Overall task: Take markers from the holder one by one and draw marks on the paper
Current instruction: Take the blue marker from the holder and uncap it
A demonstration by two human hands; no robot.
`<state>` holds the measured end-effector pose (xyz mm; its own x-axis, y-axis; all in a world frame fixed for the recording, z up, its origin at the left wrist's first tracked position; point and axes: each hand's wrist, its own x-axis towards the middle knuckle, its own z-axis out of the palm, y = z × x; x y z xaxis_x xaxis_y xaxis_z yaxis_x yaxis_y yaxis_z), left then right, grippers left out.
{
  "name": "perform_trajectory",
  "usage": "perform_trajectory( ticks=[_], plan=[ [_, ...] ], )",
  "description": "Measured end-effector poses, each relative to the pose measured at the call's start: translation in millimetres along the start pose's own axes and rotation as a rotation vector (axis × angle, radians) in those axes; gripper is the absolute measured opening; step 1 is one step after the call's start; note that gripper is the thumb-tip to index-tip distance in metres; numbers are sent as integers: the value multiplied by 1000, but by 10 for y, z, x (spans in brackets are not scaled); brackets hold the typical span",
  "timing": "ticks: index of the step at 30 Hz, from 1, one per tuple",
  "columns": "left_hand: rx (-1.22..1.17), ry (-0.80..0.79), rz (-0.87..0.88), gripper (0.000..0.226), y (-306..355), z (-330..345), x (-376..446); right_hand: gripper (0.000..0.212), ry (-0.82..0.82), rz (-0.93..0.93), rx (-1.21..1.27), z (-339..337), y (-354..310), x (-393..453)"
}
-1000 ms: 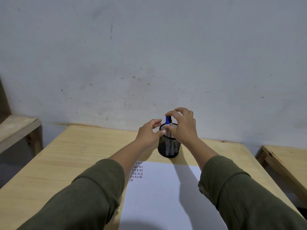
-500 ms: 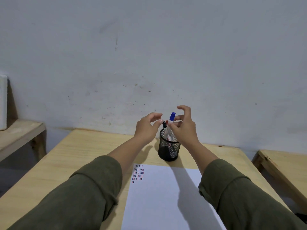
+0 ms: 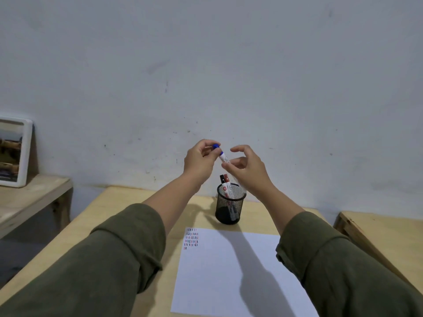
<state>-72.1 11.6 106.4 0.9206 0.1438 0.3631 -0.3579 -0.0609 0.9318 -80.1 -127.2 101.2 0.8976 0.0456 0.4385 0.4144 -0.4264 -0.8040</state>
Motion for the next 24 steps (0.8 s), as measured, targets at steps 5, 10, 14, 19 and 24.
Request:
perform_trajectory(
  ticks=[5, 10, 14, 19, 24],
  plan=[
    [-201, 145, -125, 7, -41, -199, -118, 24, 17, 118, 11, -12, 20, -107],
    [-248, 195, -216, 10, -199, -341, -297, 45, 82, 228, 292, 20, -97, -232],
    [-171, 114, -210, 10, -315, -349, -478, 47, 176, 260, 642, 68, -173, -318],
    [-12, 42, -140, 19, -360, -269, -626, 19, 33, 285, 766, 131, -155, -444],
    [172, 46, 8, 16, -361, -217, -706, 20, 21, 285, 820, 115, -45, -554]
  ],
)
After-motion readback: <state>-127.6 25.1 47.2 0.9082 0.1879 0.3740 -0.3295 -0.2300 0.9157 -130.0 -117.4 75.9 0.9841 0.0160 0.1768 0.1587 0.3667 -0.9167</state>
